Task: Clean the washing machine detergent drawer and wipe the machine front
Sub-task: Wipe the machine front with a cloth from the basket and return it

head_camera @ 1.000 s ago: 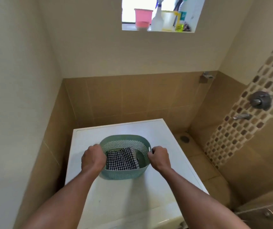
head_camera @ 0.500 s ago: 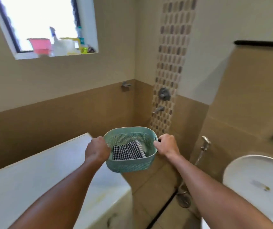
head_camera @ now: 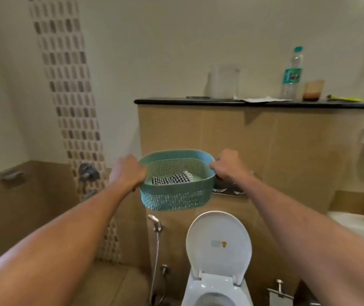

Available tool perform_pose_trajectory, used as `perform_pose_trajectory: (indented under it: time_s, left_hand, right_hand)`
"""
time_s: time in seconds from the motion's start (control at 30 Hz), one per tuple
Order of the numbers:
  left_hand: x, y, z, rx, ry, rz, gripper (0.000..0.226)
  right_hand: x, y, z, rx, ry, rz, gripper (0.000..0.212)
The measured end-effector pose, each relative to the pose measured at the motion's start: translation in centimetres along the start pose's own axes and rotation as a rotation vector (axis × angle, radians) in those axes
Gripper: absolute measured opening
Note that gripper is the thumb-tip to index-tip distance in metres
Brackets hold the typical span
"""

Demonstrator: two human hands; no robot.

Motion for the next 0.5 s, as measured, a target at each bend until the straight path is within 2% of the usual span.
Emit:
perform_pose_trajectory:
  time_s: [0.13, 0.23, 0.5]
  left_hand:
    - [-8.0, -5.4, 1.8, 0.034, -0.013, -0.138, 0.033]
    - [-12.0, -9.8, 4.0, 0.029, 0.032, -0.195, 0.028]
    - [-16.2, -23.4, 10.9, -0.037, 0.167, -0.259, 0.014]
  right_hand:
    - [-0.7, -4.4, 7.4, -0.072, -0.098, -0.056, 0.017]
    - [0.5, -7.9, 11.6, -0.115, -0.163, -0.044, 0.012]
    - [8.3, -18.5, 17.3, -0.179, -0.229, 0.062, 0.016]
Point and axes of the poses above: each hand's wrist, its own y-axis away from the middle knuckle, its own z-axis out of the back of the hand, x = y × z, the point moved 4 cm from there along -y, towards the middle knuckle, and after that the axes turned 1 degree about -z, right-handed, at the moved point
